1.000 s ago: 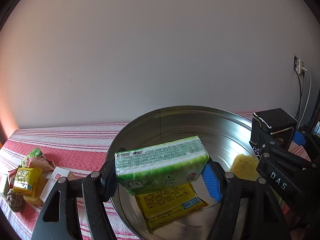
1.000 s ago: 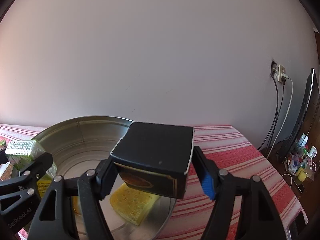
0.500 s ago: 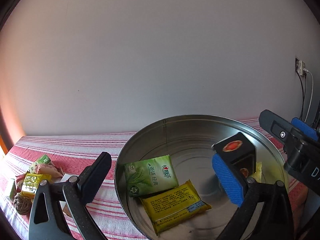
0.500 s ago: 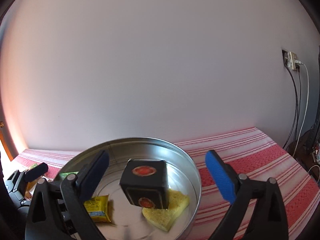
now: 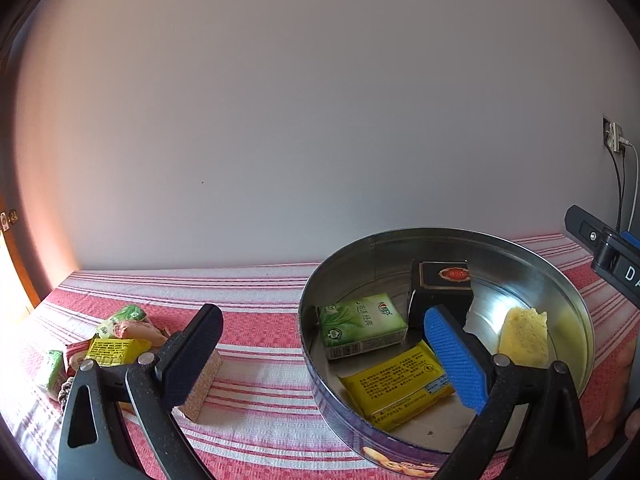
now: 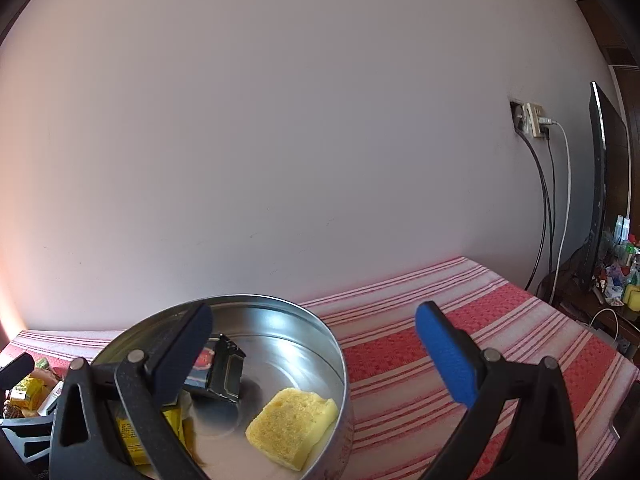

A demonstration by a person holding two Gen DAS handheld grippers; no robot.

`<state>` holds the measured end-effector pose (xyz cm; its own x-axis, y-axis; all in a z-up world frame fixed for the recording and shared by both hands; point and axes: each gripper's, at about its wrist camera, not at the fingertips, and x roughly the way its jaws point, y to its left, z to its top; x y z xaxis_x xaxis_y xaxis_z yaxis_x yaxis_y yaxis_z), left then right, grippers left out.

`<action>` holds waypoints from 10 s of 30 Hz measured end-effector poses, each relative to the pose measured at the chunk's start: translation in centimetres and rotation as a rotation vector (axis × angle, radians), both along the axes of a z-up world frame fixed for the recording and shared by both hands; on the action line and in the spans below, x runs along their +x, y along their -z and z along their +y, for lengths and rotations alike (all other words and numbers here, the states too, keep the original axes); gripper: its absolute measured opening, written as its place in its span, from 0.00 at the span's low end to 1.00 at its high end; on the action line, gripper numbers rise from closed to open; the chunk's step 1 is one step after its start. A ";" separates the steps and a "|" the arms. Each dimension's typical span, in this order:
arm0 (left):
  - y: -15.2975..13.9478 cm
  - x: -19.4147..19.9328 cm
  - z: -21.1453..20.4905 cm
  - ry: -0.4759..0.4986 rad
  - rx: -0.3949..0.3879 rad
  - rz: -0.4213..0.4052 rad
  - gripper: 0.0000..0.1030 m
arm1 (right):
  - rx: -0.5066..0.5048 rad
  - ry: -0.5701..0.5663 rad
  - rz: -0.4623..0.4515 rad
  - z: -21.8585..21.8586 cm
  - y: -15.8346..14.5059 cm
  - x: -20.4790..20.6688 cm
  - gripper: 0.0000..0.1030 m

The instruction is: Organize objects

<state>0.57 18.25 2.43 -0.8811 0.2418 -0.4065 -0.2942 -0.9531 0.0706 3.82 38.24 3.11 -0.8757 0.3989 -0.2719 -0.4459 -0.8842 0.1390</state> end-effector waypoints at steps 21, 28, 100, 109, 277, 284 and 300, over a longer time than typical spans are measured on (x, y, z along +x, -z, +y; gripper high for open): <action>2.0 -1.2 -4.6 -0.093 0.014 0.038 0.99 | 0.015 0.148 0.138 -2.2 -0.3 3.7 1.00; 2.1 -0.8 -5.4 -0.086 0.017 0.037 0.99 | 0.016 0.159 0.122 -3.0 -0.1 4.5 1.00; 8.4 -12.2 -31.0 -0.457 0.006 -0.488 0.99 | -0.053 -0.260 -0.535 -28.1 6.7 -15.4 0.87; 9.1 -13.4 -31.5 -0.469 0.040 -0.518 0.99 | -0.123 -0.296 -0.604 -27.5 8.0 -17.4 0.75; 1.6 -2.5 3.9 0.023 0.019 -0.012 0.96 | 0.072 -0.147 -0.201 -2.5 0.2 -3.8 0.97; 1.3 -2.1 2.5 -0.018 0.040 -0.003 0.96 | 0.052 -0.141 -0.195 -2.6 0.2 -3.7 1.00; 1.5 -1.2 -1.3 -0.096 0.029 0.022 0.96 | 0.080 -0.120 -0.149 -3.9 0.4 -2.8 1.00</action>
<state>-0.65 16.91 0.95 -0.9094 0.1677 -0.3806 -0.2004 -0.9786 0.0476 1.06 34.30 2.73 -0.8710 0.3192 -0.3733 -0.3467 -0.9380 0.0069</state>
